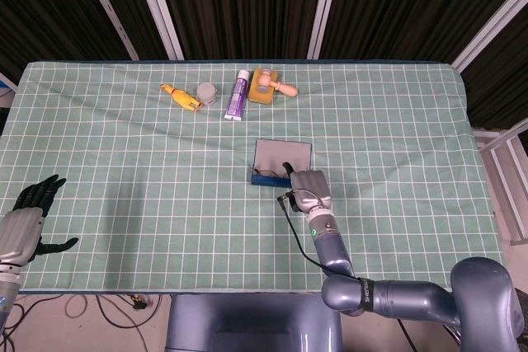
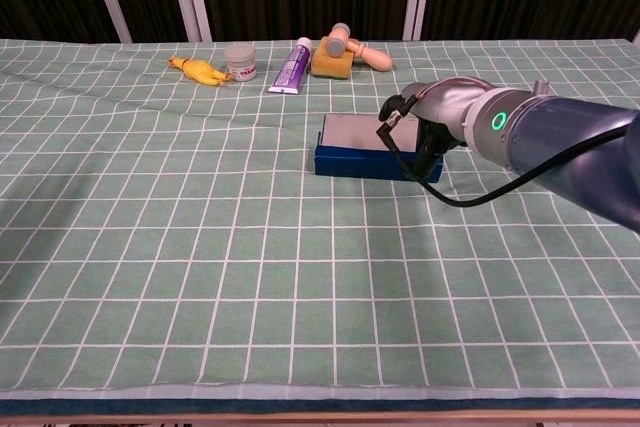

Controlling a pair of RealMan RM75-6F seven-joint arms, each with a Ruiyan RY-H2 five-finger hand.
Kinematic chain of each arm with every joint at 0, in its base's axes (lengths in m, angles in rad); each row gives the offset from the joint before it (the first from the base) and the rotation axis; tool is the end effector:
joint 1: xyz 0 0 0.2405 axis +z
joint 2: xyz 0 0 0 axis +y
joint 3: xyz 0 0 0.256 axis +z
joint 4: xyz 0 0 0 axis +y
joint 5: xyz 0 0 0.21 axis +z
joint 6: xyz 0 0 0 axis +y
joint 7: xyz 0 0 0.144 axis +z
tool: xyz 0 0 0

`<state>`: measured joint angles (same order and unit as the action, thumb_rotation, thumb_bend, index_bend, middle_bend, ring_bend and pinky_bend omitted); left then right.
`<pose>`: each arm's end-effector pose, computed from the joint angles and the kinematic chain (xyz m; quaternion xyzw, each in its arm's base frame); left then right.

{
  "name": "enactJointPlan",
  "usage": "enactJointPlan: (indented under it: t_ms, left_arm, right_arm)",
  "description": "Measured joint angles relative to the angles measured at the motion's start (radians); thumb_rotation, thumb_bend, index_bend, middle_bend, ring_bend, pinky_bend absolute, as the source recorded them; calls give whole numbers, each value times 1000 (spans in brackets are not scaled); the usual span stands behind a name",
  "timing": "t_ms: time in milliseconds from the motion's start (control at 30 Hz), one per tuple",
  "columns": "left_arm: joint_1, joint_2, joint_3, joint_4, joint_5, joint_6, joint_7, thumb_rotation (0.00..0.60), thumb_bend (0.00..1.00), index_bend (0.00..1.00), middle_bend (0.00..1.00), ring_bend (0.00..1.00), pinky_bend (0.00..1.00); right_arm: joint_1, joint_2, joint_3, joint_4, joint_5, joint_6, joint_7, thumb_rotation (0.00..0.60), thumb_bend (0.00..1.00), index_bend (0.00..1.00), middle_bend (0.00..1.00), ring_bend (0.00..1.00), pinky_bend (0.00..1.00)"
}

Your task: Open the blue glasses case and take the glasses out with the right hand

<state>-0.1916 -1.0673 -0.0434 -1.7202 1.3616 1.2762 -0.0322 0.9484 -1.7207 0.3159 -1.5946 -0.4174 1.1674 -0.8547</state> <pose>-0.3016 0.2069 0.1431 -0.5981 -0.4754 -0.3582 0.5366 -0.0834 -0.3473 -0.0515 0.6953 -0.4638 0.2726 0.4765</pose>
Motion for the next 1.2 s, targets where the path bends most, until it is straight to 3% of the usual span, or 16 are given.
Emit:
enactJointPlan:
  t_ms: [300, 500, 833, 1200]
  left_arm:
    - [0, 0, 1, 0, 1, 0, 1, 600, 0, 0, 0, 0, 0]
    - [-1, -1, 1, 1, -2, -4, 1, 600, 0, 0, 0, 0, 0]
    - [-1, -1, 1, -1, -3, -4, -1, 600, 0, 0, 0, 0, 0]
    - [0, 0, 3, -4, -2, -5, 0, 600, 0, 0, 0, 0, 0]
  right_arm:
    - [19, -81, -2, 88, 19, -39, 33, 600, 508, 151, 953, 1000, 1000]
    - [28, -102, -6, 83, 17, -55, 45, 600, 507, 177, 952, 1000, 1000]
    - [33, -96, -27, -26, 7, -60, 42, 600, 514, 297, 952, 1000, 1000]
    - [35, -10, -79, -212, 88, -46, -9, 600, 514, 352, 952, 1000, 1000]
